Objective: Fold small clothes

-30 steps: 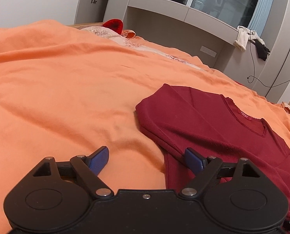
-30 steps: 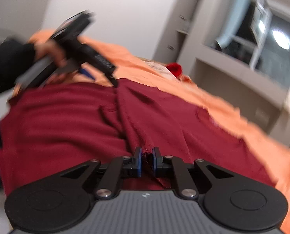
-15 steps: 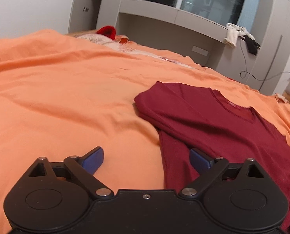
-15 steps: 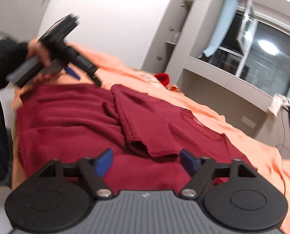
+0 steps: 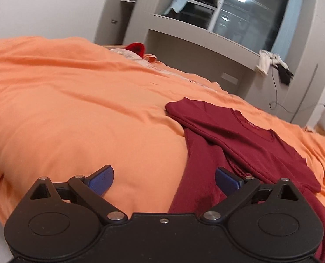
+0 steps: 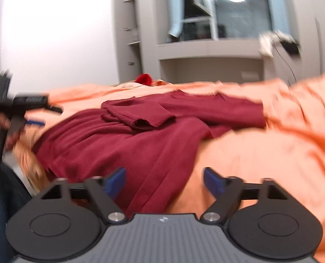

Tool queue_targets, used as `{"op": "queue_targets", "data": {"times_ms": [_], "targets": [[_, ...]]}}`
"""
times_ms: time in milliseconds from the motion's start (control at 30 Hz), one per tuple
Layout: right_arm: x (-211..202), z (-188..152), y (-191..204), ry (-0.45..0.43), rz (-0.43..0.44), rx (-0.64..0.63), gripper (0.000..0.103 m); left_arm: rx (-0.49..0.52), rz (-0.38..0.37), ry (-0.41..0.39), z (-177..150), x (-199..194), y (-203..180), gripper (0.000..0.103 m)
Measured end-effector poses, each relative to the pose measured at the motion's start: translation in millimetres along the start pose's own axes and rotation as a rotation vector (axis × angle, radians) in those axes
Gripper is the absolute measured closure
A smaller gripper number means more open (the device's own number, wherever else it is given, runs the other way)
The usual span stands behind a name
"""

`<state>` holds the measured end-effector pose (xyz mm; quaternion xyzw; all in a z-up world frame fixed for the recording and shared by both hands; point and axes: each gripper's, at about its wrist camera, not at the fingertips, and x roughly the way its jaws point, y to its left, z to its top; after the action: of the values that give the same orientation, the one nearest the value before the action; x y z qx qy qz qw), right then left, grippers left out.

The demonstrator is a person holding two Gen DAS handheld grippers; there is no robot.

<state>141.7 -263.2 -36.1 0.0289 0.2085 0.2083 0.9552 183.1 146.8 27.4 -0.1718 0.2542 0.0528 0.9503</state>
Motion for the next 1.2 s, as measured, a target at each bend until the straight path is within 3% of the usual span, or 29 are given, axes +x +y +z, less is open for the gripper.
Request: {"op": "queue_targets", "data": {"times_ms": [33,133,200,233,267,300,333,467,567,700,833,967,1000,1067,1100,1200], "targets": [[0,-1,-3,0.016,0.011,0.044,0.037,-0.004,0.003,-0.002,-2,-3,1,0.004],[5,-4,-4,0.052,0.023,0.101,0.037,0.005,0.010,-0.001,-9,-9,-2,0.004],[6,-5,2,0.061,0.016,0.088,0.036,0.014,0.017,0.001,-13,-11,-3,0.004],[7,-6,6,0.065,0.010,0.073,0.041,0.020,0.022,0.002,-14,-12,-3,0.004],[7,-6,10,0.070,-0.012,0.051,0.049,0.024,0.025,0.001,-16,-13,-4,0.004],[9,-5,15,0.073,-0.041,0.027,0.080,0.028,0.027,0.000,-17,-14,-4,0.004],[9,-6,18,0.071,-0.081,0.005,0.095,0.029,0.028,-0.003,-19,-16,-4,0.004],[-14,2,1,0.038,-0.065,0.100,0.099,0.022,-0.003,-0.038,-23,-31,-1,0.004],[-44,8,-8,-0.005,-0.093,0.097,0.099,0.022,-0.057,-0.086,-28,-50,3,0.003],[-67,10,-22,0.002,-0.144,0.080,0.099,0.069,-0.099,-0.114,-40,-71,0,0.002],[-50,7,-21,0.083,-0.132,0.072,0.098,0.150,-0.123,-0.112,-53,-83,-11,0.002],[-36,2,-4,0.124,-0.138,-0.019,0.095,0.205,-0.126,-0.095,-60,-85,-17,0.001],[-36,2,-1,0.127,-0.140,-0.037,0.091,0.207,-0.124,-0.091,-62,-85,-18,0.001],[-37,0,3,0.130,-0.150,-0.070,0.070,0.212,-0.121,-0.083,-63,-83,-18,0.001],[-38,-1,5,0.128,-0.157,-0.089,0.055,0.216,-0.120,-0.082,-63,-83,-19,0.001],[-40,-3,17,0.124,-0.194,-0.219,0.044,0.224,-0.120,-0.084,-64,-81,-21,0.001]]}}
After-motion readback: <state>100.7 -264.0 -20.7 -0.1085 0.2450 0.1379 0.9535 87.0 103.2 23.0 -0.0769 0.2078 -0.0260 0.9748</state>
